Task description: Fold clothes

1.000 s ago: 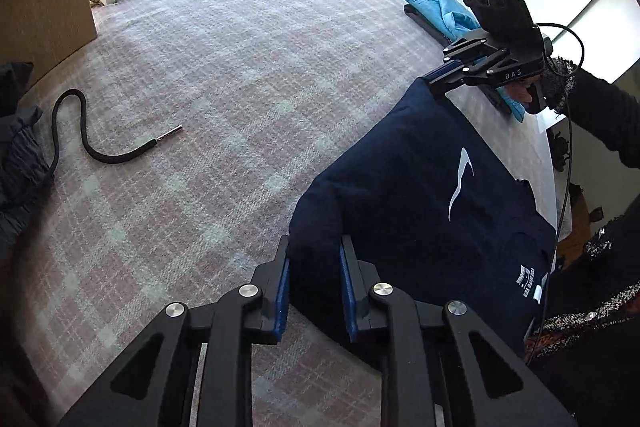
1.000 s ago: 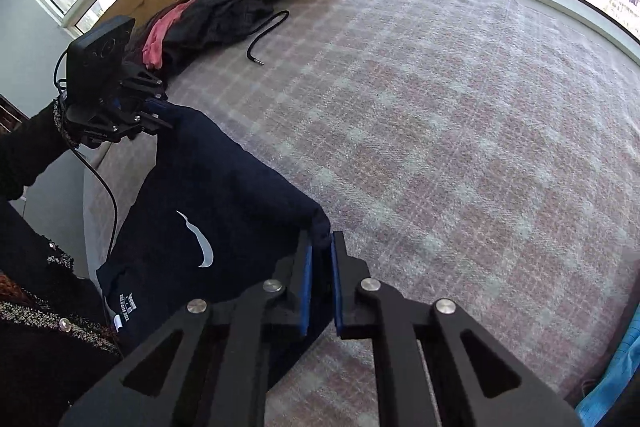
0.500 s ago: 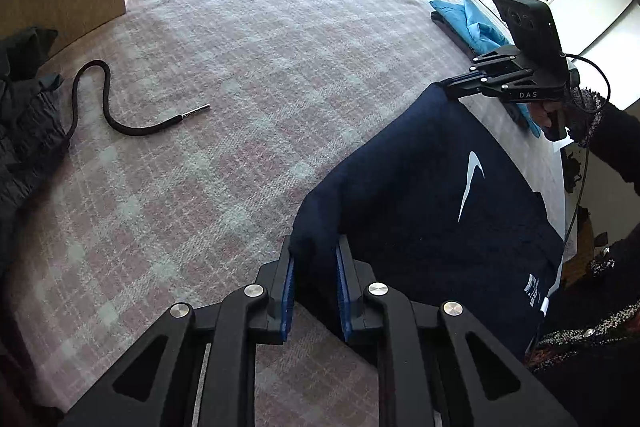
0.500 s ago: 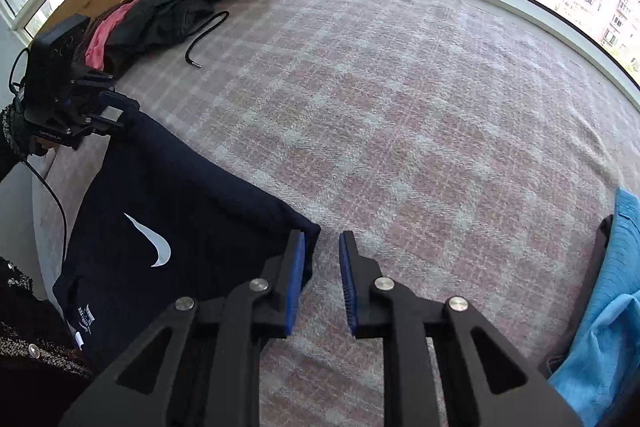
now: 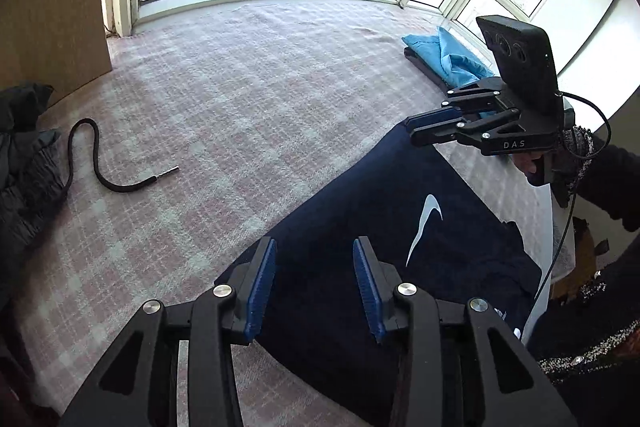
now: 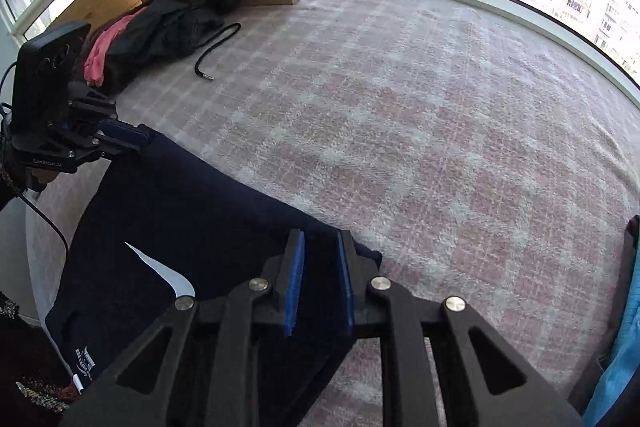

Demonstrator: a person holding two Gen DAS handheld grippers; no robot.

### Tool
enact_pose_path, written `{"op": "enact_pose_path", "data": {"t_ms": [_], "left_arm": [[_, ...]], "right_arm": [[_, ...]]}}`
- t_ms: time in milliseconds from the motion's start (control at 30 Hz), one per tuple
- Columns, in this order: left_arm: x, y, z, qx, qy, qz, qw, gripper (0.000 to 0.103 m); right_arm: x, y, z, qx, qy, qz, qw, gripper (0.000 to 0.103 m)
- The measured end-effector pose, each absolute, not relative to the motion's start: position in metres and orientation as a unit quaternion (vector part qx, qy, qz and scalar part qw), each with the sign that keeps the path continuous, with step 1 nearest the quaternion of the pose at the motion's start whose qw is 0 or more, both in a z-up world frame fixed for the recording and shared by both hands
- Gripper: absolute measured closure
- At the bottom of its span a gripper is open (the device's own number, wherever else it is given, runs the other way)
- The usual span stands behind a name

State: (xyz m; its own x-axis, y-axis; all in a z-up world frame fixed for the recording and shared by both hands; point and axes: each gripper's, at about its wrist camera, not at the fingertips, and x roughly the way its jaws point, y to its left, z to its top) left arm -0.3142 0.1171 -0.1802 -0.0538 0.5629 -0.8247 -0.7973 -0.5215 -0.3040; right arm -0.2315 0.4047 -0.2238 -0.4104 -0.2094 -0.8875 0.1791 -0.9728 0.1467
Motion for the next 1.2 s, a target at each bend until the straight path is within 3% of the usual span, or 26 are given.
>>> {"op": "enact_pose_path", "data": {"t_ms": [33, 100, 167, 233, 433, 567, 700, 867, 1067, 1200], "left_arm": [[-0.314, 0.11, -0.178, -0.499, 0.119, 0.723, 0.463, 0.085], [-0.314, 0.096, -0.175, -0.5, 0.123, 0.736, 0.44, 0.095], [-0.315, 0.082, -0.171, -0.502, 0.126, 0.748, 0.416, 0.088], [-0.315, 0.067, -0.167, -0.503, 0.129, 0.76, 0.392, 0.071], [-0.24, 0.027, -0.16, -0.529, 0.07, 0.737, 0.415, 0.07], [-0.189, 0.04, -0.181, -0.551, 0.035, 0.704, 0.447, 0.068], [-0.167, 0.05, -0.211, -0.582, 0.09, 0.697, 0.409, 0.068], [-0.154, 0.045, -0.179, -0.548, 0.086, 0.724, 0.409, 0.068], [-0.115, 0.114, -0.158, -0.512, 0.145, 0.683, 0.5, 0.065], [-0.08, 0.179, -0.158, -0.485, 0.204, 0.631, 0.569, 0.06]], "right_arm": [[-0.227, 0.409, -0.217, 0.527, -0.011, -0.844, 0.101, 0.087], [-0.213, 0.41, -0.203, 0.52, -0.004, -0.849, 0.092, 0.085], [-0.193, 0.396, -0.193, 0.515, 0.001, -0.85, 0.112, 0.085], [-0.169, 0.372, -0.188, 0.513, 0.004, -0.847, 0.142, 0.085], [-0.112, 0.314, -0.221, 0.555, 0.011, -0.813, 0.175, 0.085], [-0.1, 0.311, -0.24, 0.55, 0.019, -0.82, 0.16, 0.082], [-0.081, 0.357, -0.206, 0.529, -0.073, -0.84, 0.092, 0.082], [-0.03, 0.412, -0.191, 0.495, -0.144, -0.857, 0.006, 0.082], [-0.009, 0.395, -0.236, 0.52, -0.182, -0.834, 0.027, 0.082], [0.008, 0.394, -0.236, 0.524, -0.194, -0.829, 0.024, 0.082]]}}
